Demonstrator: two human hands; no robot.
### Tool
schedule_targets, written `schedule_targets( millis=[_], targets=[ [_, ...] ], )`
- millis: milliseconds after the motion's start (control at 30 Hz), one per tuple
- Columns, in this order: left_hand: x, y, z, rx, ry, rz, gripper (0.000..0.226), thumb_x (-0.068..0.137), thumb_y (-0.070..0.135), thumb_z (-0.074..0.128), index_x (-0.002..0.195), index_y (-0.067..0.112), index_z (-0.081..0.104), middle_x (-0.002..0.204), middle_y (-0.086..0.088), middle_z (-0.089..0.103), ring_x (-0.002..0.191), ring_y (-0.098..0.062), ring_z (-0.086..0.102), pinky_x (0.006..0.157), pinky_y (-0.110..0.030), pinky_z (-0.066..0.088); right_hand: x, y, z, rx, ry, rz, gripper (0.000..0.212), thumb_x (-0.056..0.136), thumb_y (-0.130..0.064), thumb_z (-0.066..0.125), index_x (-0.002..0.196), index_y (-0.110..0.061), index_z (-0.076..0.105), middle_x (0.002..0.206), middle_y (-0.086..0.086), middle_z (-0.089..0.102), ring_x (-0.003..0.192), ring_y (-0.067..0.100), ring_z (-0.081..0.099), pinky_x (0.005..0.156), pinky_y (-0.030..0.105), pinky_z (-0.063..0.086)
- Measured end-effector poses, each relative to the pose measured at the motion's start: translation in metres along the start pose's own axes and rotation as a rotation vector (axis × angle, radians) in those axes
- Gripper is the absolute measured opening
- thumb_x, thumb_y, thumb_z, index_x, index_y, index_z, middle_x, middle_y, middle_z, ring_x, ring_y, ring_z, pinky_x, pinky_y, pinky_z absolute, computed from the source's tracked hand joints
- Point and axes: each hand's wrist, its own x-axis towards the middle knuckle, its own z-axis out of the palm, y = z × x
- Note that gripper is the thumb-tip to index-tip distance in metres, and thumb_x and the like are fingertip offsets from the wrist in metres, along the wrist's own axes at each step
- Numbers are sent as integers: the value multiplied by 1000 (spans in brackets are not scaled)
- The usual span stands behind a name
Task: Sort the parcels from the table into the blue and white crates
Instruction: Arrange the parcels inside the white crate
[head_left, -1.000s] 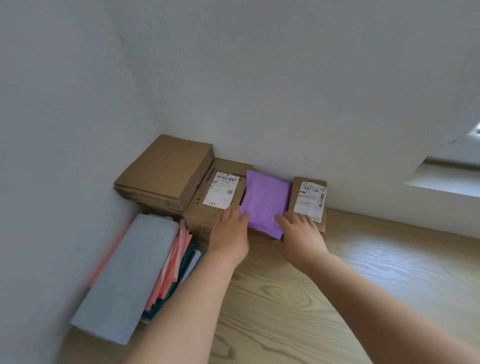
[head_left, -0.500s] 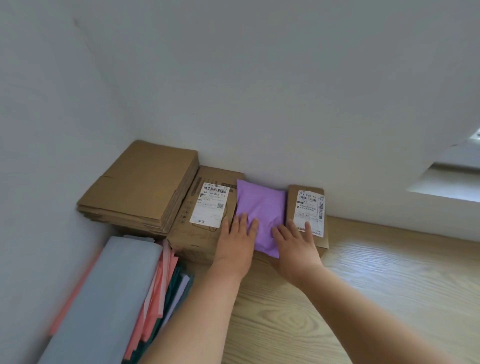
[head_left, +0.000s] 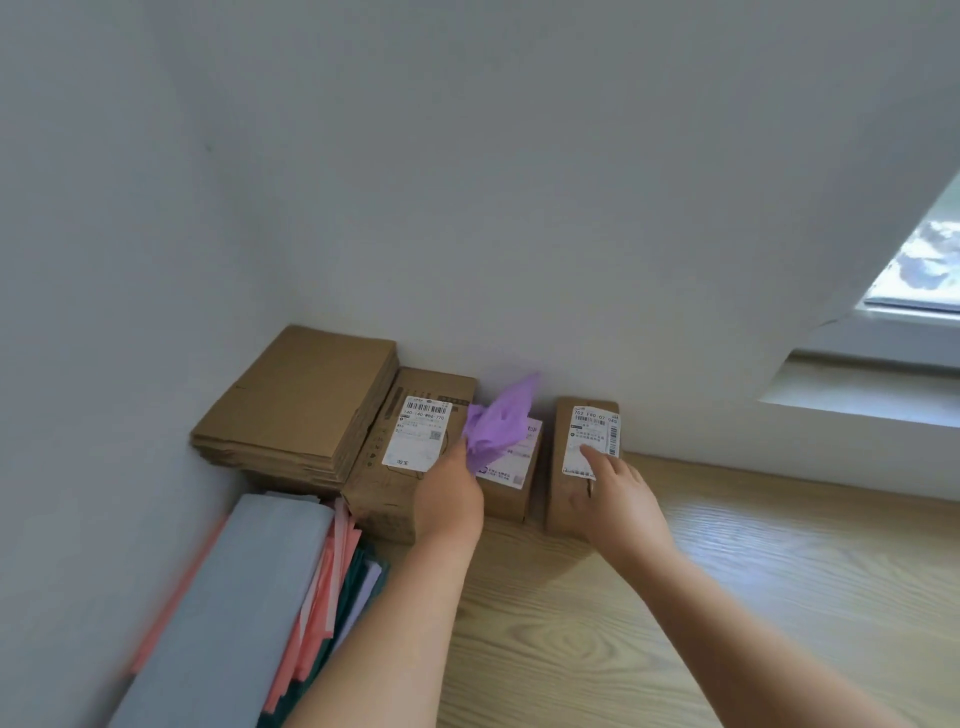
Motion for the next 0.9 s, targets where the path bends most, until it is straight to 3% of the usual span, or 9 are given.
schedule_targets(
  millis=[100,200,267,433,567,667,733,800,900],
  targets=[
    [-14,19,-15,-392,31,-237,32,107,19,33,121,12,61,106,-2,63,91,-16,57,78,-31,48,-15,-1,-20,88,-9,35,58,97,-29,50,152,-22,34,151,2,43,138,23,38,107,34,36],
    [-25,24,-25,-851,-46,-462,24,104,15,46,115,6,65,103,-9,69,96,-25,67,88,-39,57,-29,0,-42,173,-25,78,56,99,-36,49,151,-25,33,149,3,44,134,23,43,99,37,42],
    [-39,24,-29,-1130,-133,-495,18,101,9,51,110,10,66,104,-12,72,99,-28,69,89,-44,58,-36,4,-57,225,-31,74,56,99,-39,49,151,-24,32,148,5,45,134,23,45,99,37,42],
    [-89,34,-22,-1576,-248,-539,25,99,-6,42,118,-1,59,94,-21,73,81,-32,73,62,-38,63,-55,22,-92,421,-30,89,60,98,-46,52,150,-24,34,143,3,53,125,22,54,99,37,46],
    [-132,51,-2,-1660,-295,-577,24,98,-9,36,109,-7,58,79,-24,72,61,-32,73,55,-41,62,-78,36,-106,546,-92,89,59,96,-51,53,145,-19,42,122,1,61,100,16,55,87,30,43],
    [-155,65,12,-1662,-357,-584,27,97,-11,32,99,-11,59,75,-25,71,58,-33,71,51,-37,60,-90,43,-100,654,-146,89,56,93,-55,57,134,-16,53,114,-6,64,97,16,64,93,36,50],
    [-167,73,16,-1604,-435,-570,30,96,-13,31,95,-12,61,75,-24,71,58,-32,72,51,-33,60,-96,46,-97,748,-170,102,46,92,-50,62,125,-18,59,115,-5,69,97,14,67,82,31,52],
    [-173,78,19,-1490,-515,-531,34,94,-17,31,99,-9,64,78,-22,72,63,-30,72,57,-35,62,-99,47,-96,855,-169,122,36,89,-39,70,117,-19,60,112,-3,72,95,12,69,74,27,52],
    [-169,77,20,-1296,-564,-505,36,90,-20,38,106,-3,65,84,-16,73,74,-26,70,73,-39,59,-98,46,-100,938,-124,159,38,83,-20,76,116,-16,57,110,2,71,97,18,70,85,40,58]
  ],
)
